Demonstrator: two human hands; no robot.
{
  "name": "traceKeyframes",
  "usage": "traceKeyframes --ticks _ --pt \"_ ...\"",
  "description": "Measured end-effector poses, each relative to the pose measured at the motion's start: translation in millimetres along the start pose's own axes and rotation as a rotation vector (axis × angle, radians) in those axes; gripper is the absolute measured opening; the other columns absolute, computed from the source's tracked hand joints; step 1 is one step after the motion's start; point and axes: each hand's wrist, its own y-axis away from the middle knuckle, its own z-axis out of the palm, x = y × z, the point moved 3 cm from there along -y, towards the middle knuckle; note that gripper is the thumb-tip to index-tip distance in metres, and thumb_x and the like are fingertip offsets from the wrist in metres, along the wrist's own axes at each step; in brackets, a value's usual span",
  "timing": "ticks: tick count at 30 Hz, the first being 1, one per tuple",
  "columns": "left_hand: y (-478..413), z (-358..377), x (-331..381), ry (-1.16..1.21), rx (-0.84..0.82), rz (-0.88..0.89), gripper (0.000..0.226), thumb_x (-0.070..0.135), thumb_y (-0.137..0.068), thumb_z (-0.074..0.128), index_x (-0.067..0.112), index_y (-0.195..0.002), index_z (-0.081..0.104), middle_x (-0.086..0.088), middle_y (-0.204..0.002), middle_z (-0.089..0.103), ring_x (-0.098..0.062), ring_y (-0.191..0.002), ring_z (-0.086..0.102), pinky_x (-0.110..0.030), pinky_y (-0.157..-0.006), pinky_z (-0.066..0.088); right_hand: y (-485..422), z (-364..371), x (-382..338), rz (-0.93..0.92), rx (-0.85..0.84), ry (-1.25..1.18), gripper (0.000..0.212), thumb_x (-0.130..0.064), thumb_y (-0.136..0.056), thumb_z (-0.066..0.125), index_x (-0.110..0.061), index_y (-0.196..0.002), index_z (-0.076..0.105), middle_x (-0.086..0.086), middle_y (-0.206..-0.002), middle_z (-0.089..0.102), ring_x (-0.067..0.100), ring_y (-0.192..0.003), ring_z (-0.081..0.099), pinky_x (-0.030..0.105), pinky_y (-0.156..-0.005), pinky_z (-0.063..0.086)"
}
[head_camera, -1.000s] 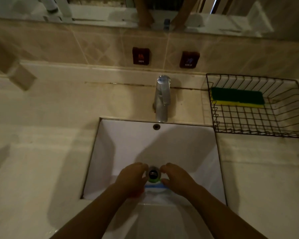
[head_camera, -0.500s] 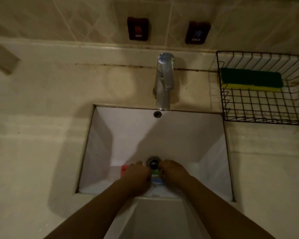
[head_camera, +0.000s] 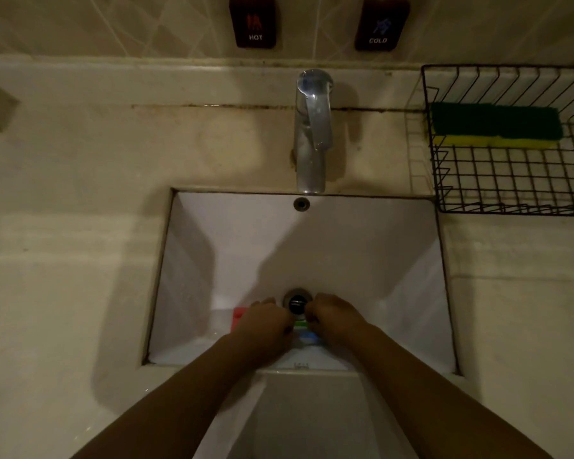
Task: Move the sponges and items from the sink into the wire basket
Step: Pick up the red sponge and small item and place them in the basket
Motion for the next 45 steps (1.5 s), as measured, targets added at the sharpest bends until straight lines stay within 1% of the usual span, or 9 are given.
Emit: traceKeyframes --ticks 8,13,17,23,26,29,34,41,45 --pt "0 -25 13 0.079 0.014 0.031 0.022 0.033 -0.095 0.058 0.02 -0.105 0.073 -0.009 -0.102 0.069 -0.025 -0.091 0.059 -0.032 -0.072 0.039 16 -29 -2 -0.038 0.073 0.035 0.019 -0.009 -0.089 0.052 -0.012 -0.104 0.063 0.016 -0.104 0.062 0.034 -0.093 0.06 0.037 -0.073 0.045" --pt "8 -58 34 0.098 0.104 0.139 0.016 0.022 -0.095 0.059 0.021 -0.103 0.072 0.0 -0.098 0.069 -0.02 -0.089 0.062 -0.03 -0.079 0.043 41 -60 2 -0.033 0.253 0.048 0.004 -0.014 -0.089 0.056 -0.017 -0.087 0.054 0.008 -0.088 0.054 0.03 -0.075 0.055 0.036 -0.061 0.044" --pt "16 -95 54 -0.021 0.227 0.224 0.011 0.021 -0.092 0.061 0.025 -0.088 0.071 0.005 -0.078 0.064 -0.018 -0.076 0.058 -0.032 -0.069 0.039 68 -89 8 -0.009 0.409 0.063 0.006 -0.019 -0.09 0.059 -0.021 -0.087 0.054 0.001 -0.084 0.054 0.023 -0.072 0.055 0.038 -0.059 0.047" --pt "22 -147 92 -0.05 0.362 0.39 0.015 0.027 -0.094 0.062 0.022 -0.1 0.074 0.002 -0.089 0.072 -0.016 -0.083 0.062 -0.025 -0.073 0.041 112 -147 11 0.028 0.518 0.031 0.011 -0.027 -0.093 0.053 -0.023 -0.084 0.058 -0.004 -0.081 0.053 0.013 -0.072 0.051 0.026 -0.063 0.044" --pt "28 -177 107 -0.044 0.43 0.436 0.014 0.03 -0.093 0.063 0.022 -0.099 0.073 0.004 -0.091 0.072 -0.012 -0.083 0.062 -0.025 -0.078 0.05 136 -181 8 0.015 0.575 0.007 0.013 -0.029 -0.092 0.053 -0.023 -0.083 0.059 -0.002 -0.082 0.058 0.015 -0.074 0.054 0.032 -0.066 0.049" --pt "37 -206 120 -0.097 0.595 0.506 0.007 0.025 -0.089 0.068 0.022 -0.084 0.073 0.006 -0.078 0.071 -0.01 -0.07 0.061 -0.02 -0.063 0.04 156 -212 1 -0.009 0.654 0.006 0.016 -0.032 -0.092 0.055 -0.023 -0.079 0.06 -0.003 -0.079 0.057 0.013 -0.072 0.054 0.035 -0.065 0.05" --pt "42 -238 129 -0.049 0.702 0.543 0.026 0.034 -0.098 0.051 0.021 -0.094 0.074 0.004 -0.088 0.072 -0.01 -0.08 0.058 -0.023 -0.075 0.04 177 -251 -6 -0.013 0.78 0.004 0.023 -0.034 -0.092 0.059 -0.025 -0.072 0.054 -0.005 -0.075 0.055 0.011 -0.068 0.05 0.028 -0.057 0.042" --pt "25 -257 149 -0.029 0.728 0.575 0.024 0.036 -0.095 0.056 0.023 -0.087 0.074 0.006 -0.085 0.073 -0.009 -0.079 0.061 -0.025 -0.079 0.042 188 -272 13 0.019 0.821 -0.019 0.018 -0.033 -0.093 0.058 -0.028 -0.076 0.059 -0.01 -0.072 0.052 0.003 -0.064 0.049 0.021 -0.055 0.038" --pt "1 -258 173 0.004 0.681 0.566 0.025 0.034 -0.098 0.052 0.022 -0.092 0.073 0.004 -0.091 0.072 -0.011 -0.085 0.058 -0.03 -0.084 0.045 194 -282 41 0.033 0.805 -0.049 0.025 -0.032 -0.093 0.058 -0.03 -0.069 0.052 -0.008 -0.07 0.055 0.008 -0.063 0.052 0.033 -0.06 0.051"
